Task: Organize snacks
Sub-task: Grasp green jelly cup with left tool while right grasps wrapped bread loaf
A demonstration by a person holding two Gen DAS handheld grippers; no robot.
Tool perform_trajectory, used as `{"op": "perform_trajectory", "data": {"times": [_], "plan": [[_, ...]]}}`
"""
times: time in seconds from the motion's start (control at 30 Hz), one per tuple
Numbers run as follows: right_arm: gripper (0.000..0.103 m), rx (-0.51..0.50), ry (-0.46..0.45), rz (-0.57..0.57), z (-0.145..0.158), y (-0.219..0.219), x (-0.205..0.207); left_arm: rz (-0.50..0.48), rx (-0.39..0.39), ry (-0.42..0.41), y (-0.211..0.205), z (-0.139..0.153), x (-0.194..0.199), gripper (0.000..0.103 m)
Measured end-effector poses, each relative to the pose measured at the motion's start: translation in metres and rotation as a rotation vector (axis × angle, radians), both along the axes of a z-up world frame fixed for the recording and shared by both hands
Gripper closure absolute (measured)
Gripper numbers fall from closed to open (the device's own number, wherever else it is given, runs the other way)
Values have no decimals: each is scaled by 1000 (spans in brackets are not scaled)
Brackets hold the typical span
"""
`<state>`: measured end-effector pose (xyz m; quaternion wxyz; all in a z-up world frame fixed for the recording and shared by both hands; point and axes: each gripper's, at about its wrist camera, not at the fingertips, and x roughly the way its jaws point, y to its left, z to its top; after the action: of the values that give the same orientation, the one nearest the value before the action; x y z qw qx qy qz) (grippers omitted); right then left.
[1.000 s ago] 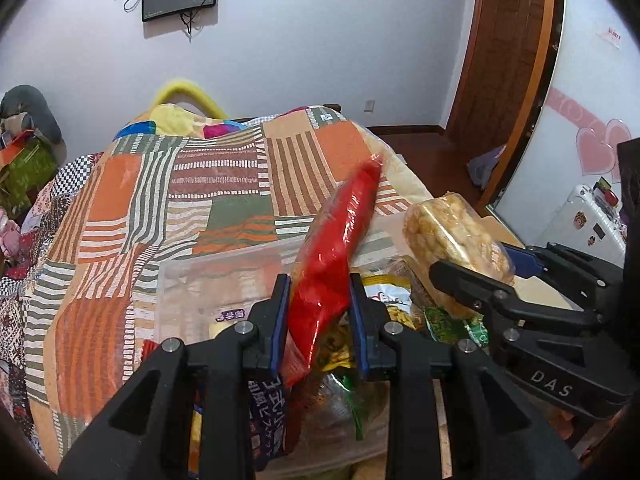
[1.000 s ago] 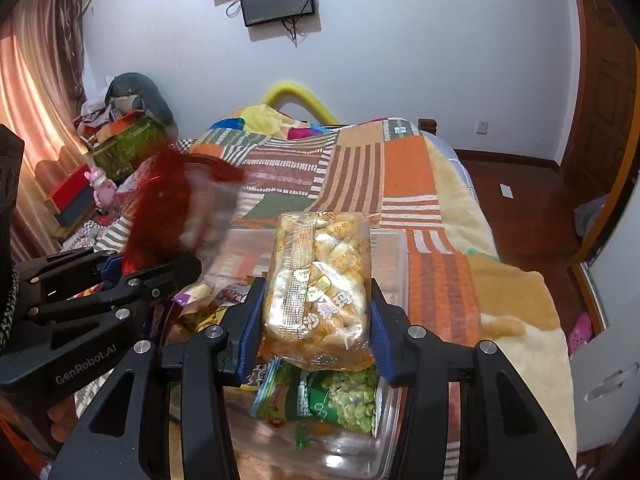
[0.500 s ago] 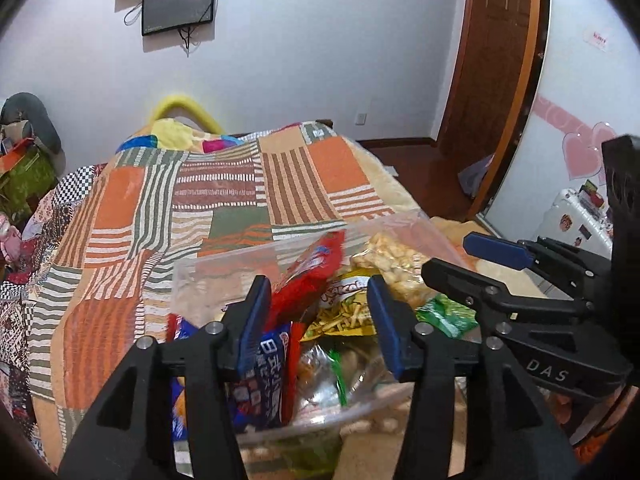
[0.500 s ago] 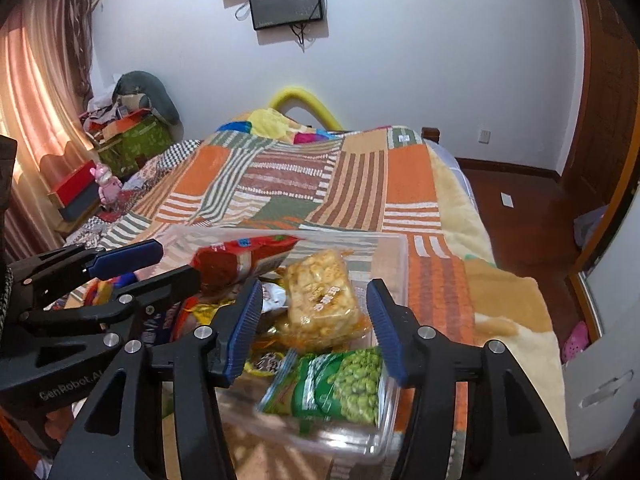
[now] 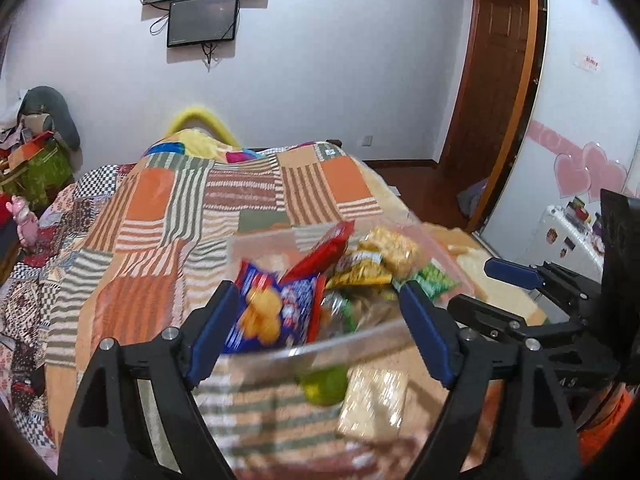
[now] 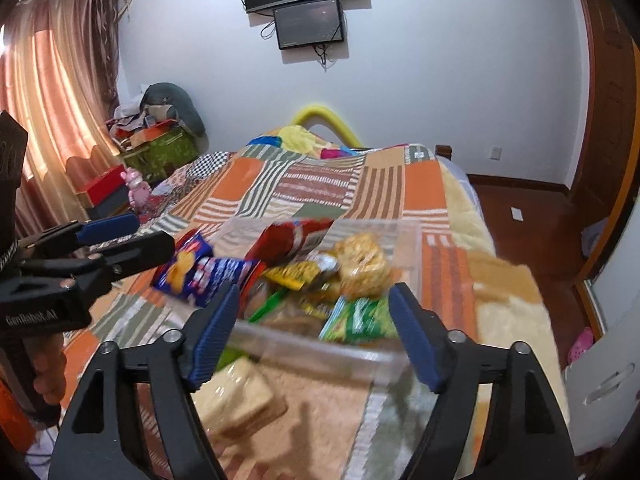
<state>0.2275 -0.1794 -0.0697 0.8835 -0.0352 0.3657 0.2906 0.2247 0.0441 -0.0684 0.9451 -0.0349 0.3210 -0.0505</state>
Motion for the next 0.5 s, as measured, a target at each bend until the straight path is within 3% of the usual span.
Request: {"op": "perform_trajectory", "data": {"times": [0.13, 0.5], "plan": [[26, -3, 56, 13, -17, 7, -9, 17, 32, 30, 7, -19, -24, 20], [23, -24, 213, 7, -69, 50, -10, 77, -6, 154, 35, -85, -57, 20]]}}
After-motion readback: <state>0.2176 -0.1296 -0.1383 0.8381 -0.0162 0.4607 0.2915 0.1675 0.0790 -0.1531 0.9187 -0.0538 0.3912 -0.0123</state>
